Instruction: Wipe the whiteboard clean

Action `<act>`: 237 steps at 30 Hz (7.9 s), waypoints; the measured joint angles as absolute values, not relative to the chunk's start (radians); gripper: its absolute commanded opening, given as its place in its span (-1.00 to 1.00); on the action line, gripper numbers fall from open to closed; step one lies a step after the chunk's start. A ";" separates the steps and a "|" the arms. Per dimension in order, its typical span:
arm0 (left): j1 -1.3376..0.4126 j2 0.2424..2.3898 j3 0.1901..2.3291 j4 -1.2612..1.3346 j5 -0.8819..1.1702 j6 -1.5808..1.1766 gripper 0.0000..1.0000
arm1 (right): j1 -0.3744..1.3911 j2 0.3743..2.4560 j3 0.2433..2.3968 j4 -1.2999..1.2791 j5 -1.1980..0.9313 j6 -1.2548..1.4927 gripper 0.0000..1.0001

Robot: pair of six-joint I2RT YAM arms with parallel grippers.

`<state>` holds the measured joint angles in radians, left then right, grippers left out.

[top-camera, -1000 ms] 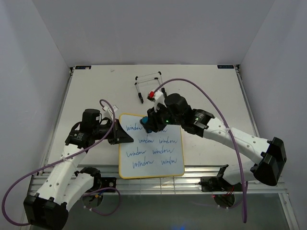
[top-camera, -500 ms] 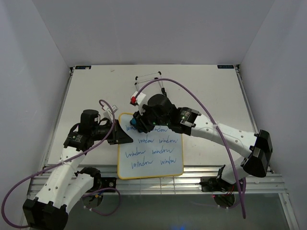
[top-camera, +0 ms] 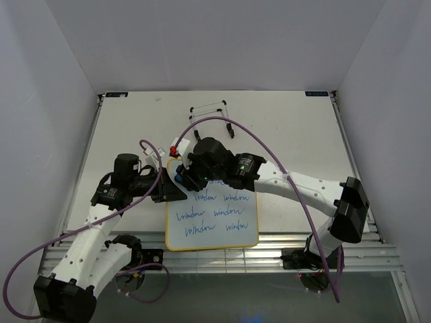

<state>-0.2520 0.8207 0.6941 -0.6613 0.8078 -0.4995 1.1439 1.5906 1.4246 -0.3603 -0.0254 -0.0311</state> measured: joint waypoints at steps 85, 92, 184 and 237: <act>-0.233 0.859 0.663 -0.746 0.783 -0.625 -1.00 | 0.966 1.586 1.188 -0.263 -0.295 0.303 -0.46; -0.235 0.901 0.663 -0.723 0.788 -0.636 -1.00 | 0.732 1.522 0.915 -0.168 -0.359 0.354 -0.46; -0.235 0.924 0.680 -0.662 0.735 -0.684 -1.00 | 0.790 1.483 0.904 -0.216 -0.162 0.524 -0.60; -0.246 0.877 0.690 -0.691 0.669 -0.742 -1.00 | 0.539 1.448 0.617 -0.039 -0.268 0.481 -0.66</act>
